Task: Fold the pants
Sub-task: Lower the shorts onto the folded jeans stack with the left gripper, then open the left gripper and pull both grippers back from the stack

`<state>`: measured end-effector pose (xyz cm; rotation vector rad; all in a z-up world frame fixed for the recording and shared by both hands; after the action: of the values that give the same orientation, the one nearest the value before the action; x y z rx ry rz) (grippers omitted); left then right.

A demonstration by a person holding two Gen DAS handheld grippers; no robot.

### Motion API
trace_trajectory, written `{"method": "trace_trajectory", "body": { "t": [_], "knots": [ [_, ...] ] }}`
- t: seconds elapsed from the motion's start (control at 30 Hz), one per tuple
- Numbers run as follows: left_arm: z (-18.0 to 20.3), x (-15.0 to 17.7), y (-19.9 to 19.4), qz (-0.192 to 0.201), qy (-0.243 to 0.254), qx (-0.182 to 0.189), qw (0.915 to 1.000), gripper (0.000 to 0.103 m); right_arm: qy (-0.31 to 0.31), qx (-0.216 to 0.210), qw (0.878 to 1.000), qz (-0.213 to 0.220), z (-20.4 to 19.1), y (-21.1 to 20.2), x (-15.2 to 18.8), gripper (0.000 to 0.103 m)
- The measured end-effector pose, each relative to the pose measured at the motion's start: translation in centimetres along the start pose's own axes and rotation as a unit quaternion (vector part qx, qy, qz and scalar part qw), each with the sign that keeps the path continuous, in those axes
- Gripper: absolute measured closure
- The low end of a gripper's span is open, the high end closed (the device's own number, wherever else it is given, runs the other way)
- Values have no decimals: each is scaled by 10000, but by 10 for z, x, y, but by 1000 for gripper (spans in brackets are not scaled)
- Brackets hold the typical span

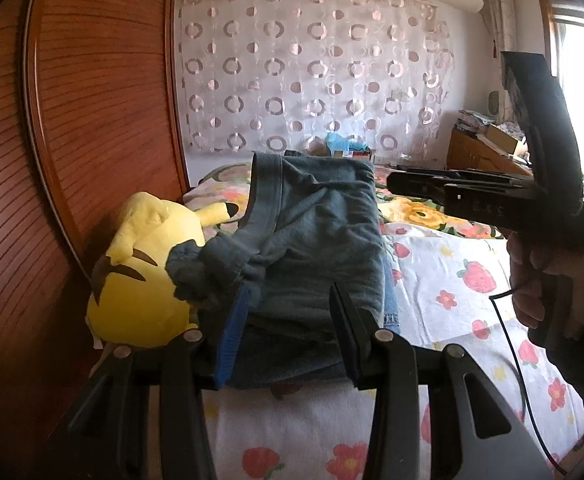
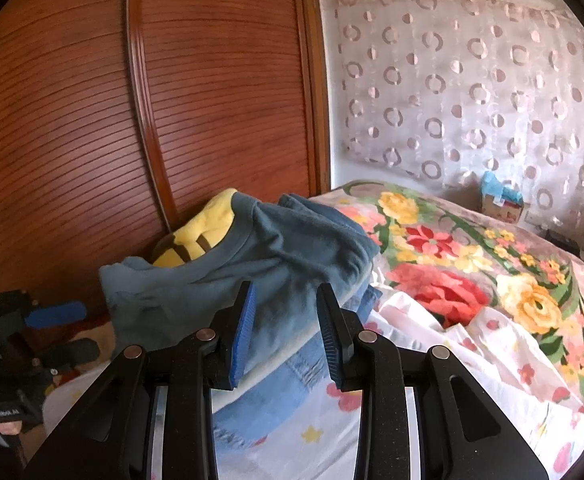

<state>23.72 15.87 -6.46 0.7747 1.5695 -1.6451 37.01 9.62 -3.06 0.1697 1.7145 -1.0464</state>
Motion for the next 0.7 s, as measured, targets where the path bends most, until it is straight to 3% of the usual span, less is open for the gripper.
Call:
{"method": "trace_trajectory", "body": {
  "t": [0.3,0.57,0.7],
  "knots": [
    [13,0,-30,182,154,54,9997,62,41,171,9997,152,-16,-48,4,54],
    [23,2,-56,259,215,40,9994,61,105,510,9978,398,-20,-90,5,23],
    [27,3,-73,405,209,-20,9990,61,173,584,9967,530,-23,-110,9,18]
  ]
}}
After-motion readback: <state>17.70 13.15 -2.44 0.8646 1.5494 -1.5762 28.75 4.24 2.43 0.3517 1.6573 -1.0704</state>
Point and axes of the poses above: each gripper's, at about its wrist camera, not at the fingertips, and y roughly the way its jaws point, z to its right, x to its underside, the point moved 5 cm from there along y, roughly the way its jaws point, and after that the axes turned 6 degrees about x, right-handed, at the moved point
